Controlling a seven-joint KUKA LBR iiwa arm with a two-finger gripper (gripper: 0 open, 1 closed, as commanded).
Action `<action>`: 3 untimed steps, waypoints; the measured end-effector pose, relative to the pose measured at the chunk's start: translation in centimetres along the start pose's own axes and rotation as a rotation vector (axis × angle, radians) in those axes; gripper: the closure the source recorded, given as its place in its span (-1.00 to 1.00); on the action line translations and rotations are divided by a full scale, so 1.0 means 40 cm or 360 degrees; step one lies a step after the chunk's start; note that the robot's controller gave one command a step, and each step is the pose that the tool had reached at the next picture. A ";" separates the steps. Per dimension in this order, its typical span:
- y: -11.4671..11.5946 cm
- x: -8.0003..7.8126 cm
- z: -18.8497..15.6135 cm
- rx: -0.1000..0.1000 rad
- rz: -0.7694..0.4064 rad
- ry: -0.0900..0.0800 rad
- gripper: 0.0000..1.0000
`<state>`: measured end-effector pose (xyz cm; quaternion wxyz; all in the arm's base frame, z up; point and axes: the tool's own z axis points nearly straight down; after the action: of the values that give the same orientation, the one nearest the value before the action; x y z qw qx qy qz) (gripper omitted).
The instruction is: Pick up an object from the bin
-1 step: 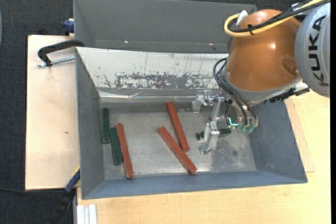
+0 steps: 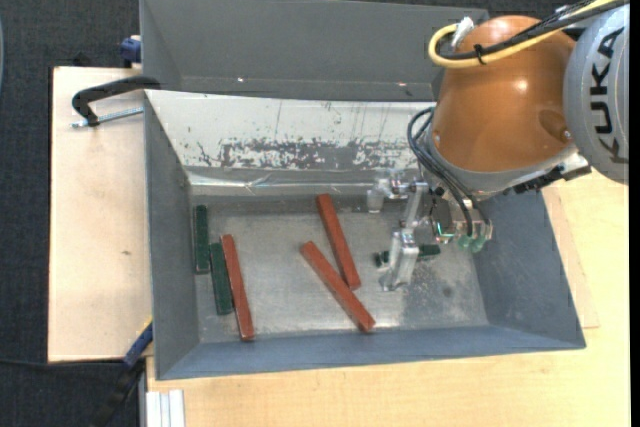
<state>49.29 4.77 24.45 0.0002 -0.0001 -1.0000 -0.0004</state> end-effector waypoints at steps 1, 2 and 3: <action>-0.006 -0.024 0.126 -0.0002 0.0027 -0.0013 -1.00; 0.008 -0.020 0.272 -0.0001 0.0223 -0.0007 -1.00; 0.033 -0.062 0.399 -0.0002 0.0308 -0.0002 -1.00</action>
Offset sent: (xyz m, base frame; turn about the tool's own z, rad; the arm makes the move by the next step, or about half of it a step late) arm 0.0043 0.0097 -0.1446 0.2147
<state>51.76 6.10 8.49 -0.0005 -0.0965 -0.9953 -0.0010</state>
